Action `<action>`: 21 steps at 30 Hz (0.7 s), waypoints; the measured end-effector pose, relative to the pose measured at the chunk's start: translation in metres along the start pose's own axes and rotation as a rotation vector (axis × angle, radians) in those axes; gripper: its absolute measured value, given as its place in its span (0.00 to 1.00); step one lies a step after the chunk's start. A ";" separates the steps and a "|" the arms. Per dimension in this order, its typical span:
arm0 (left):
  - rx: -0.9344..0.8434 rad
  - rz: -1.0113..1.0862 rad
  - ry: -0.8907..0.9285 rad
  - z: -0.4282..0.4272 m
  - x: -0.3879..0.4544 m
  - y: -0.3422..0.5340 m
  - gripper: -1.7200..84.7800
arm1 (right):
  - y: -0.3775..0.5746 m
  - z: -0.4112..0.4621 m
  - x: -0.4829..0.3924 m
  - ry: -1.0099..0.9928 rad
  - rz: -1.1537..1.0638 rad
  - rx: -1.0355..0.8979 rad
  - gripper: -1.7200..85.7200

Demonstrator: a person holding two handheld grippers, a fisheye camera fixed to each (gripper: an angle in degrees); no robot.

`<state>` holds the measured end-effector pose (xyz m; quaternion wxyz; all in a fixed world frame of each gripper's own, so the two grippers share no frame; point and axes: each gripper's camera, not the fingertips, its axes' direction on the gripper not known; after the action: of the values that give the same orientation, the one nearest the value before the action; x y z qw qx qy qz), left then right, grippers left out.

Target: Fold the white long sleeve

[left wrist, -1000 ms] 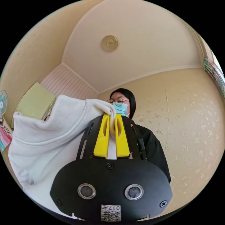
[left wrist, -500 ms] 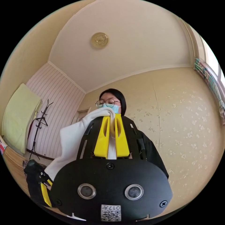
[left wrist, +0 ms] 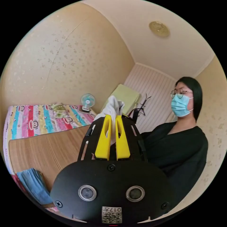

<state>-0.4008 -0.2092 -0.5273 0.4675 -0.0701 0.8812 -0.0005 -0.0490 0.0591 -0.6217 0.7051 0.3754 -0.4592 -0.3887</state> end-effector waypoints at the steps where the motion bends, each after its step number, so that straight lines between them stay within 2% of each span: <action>1: 0.037 0.017 -0.010 0.008 0.012 0.004 0.03 | -0.002 -0.007 -0.005 -0.001 -0.033 -0.009 0.10; 5: 0.249 0.017 0.184 0.015 0.026 0.004 0.02 | 0.002 -0.032 -0.010 -0.078 -0.060 0.022 0.10; 7: 0.271 0.045 0.201 0.014 0.039 -0.012 0.02 | 0.003 -0.050 -0.009 -0.224 -0.063 0.074 0.09; 11: 0.263 0.098 0.109 0.007 0.077 -0.071 0.02 | -0.008 -0.060 -0.020 -0.265 -0.150 0.039 0.07; 14: 0.272 0.050 0.018 0.011 0.086 -0.111 0.02 | -0.016 -0.065 -0.024 -0.306 -0.157 0.096 0.06; 18: 0.244 -0.004 -0.069 0.021 0.082 -0.151 0.02 | -0.025 -0.065 -0.017 -0.296 -0.043 0.224 0.06; 21: 0.154 -0.040 -0.217 0.022 0.054 -0.194 0.02 | -0.049 -0.016 -0.014 -0.105 -0.003 0.067 0.06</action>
<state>-0.3888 -0.4065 -0.5709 0.5639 -0.0510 0.8213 -0.0701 -0.0482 0.0538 -0.6746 0.6663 0.3787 -0.5079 -0.3933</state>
